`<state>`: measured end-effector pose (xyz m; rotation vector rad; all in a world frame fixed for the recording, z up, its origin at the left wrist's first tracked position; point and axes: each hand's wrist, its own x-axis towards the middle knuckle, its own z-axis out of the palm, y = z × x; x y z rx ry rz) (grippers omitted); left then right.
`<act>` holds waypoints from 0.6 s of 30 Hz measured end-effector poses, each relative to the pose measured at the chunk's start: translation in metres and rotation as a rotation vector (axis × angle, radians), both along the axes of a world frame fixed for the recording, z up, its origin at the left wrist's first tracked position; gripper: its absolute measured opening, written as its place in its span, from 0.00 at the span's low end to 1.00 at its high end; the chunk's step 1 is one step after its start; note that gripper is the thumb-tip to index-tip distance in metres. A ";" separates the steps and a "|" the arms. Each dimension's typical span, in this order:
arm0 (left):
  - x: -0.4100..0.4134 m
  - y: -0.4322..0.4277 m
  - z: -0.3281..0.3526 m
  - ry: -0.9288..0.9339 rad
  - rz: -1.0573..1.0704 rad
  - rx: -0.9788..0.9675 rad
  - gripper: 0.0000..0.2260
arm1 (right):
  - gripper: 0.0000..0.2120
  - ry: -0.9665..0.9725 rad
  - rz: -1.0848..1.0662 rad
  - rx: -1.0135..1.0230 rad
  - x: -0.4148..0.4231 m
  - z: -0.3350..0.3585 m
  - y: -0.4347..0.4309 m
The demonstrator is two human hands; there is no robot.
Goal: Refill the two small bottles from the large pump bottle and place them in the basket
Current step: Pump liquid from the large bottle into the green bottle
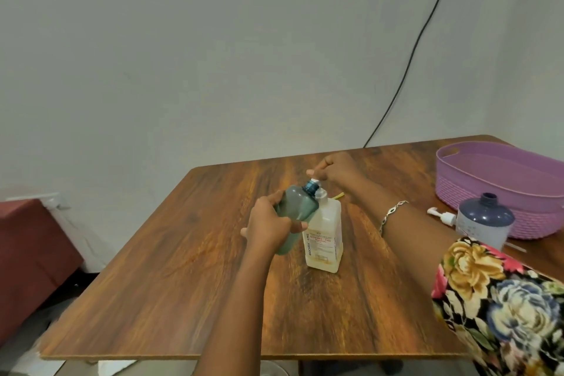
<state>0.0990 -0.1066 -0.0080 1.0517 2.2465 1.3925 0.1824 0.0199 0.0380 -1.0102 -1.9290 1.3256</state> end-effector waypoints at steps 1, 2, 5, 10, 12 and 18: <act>-0.001 0.000 0.004 0.017 0.000 0.003 0.37 | 0.08 -0.008 0.011 0.009 0.000 0.004 0.001; -0.001 0.000 0.006 0.031 -0.003 0.002 0.37 | 0.08 -0.012 0.023 0.009 0.001 0.008 0.001; -0.004 0.001 0.003 0.028 -0.013 -0.006 0.37 | 0.09 -0.069 0.067 0.004 0.001 0.008 0.003; 0.002 0.000 -0.010 -0.042 0.008 -0.008 0.37 | 0.09 -0.148 0.063 0.053 -0.002 0.000 0.004; 0.001 0.000 -0.008 -0.047 -0.002 0.002 0.37 | 0.10 -0.119 0.057 0.037 -0.002 0.002 0.004; -0.001 0.002 -0.001 -0.026 -0.012 0.048 0.37 | 0.07 -0.136 0.098 0.049 0.001 0.013 0.009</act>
